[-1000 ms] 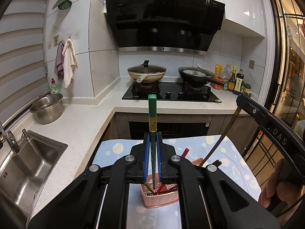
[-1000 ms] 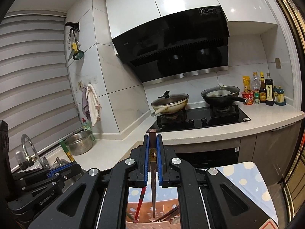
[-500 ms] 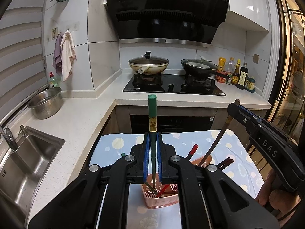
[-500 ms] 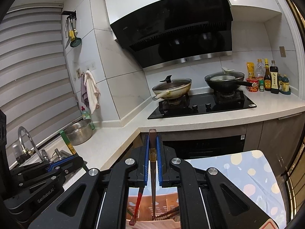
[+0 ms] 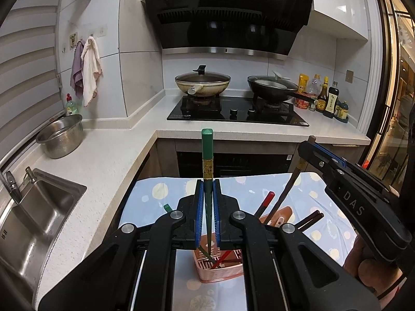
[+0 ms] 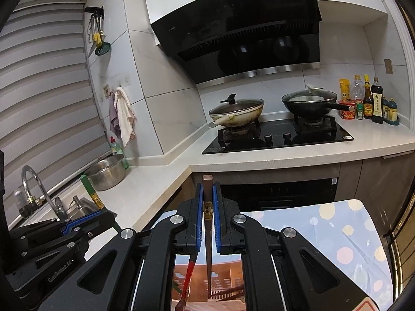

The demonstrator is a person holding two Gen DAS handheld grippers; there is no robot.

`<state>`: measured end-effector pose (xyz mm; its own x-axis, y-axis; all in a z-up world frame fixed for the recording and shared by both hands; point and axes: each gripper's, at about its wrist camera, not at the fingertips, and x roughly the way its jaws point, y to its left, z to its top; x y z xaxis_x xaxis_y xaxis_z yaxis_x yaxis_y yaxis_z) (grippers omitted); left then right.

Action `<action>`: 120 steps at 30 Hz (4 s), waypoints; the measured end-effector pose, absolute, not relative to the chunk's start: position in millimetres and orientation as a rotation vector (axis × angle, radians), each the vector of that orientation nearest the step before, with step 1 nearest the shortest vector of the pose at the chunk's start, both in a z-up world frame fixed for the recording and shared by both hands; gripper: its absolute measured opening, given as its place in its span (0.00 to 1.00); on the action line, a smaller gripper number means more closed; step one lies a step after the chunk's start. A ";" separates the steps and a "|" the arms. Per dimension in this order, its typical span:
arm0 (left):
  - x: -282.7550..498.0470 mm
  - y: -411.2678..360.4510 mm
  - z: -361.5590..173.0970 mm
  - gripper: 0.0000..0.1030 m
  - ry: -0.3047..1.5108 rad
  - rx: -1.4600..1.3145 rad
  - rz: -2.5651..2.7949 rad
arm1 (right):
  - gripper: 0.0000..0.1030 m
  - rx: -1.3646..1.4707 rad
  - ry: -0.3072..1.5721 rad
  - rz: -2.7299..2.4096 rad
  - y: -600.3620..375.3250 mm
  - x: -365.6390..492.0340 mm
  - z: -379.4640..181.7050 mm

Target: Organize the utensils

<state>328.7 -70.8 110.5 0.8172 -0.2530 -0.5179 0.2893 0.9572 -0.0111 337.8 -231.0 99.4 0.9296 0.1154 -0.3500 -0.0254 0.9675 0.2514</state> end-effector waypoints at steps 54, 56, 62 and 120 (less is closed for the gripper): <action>225.7 -55.4 64.5 0.53 0.643 0.060 -0.295 | 0.28 0.237 0.526 0.071 -208.2 187.6 42.1; 214.3 -55.1 51.4 0.53 0.667 0.067 -0.298 | 0.28 0.220 0.574 0.080 -201.7 170.9 26.0; 177.9 -58.3 -1.0 0.53 0.779 0.107 -0.296 | 0.28 0.200 0.733 0.107 -180.8 121.1 -30.3; 127.1 -40.1 -84.9 0.01 1.022 0.046 -0.383 | 0.07 0.225 0.884 0.104 -180.4 70.7 -84.9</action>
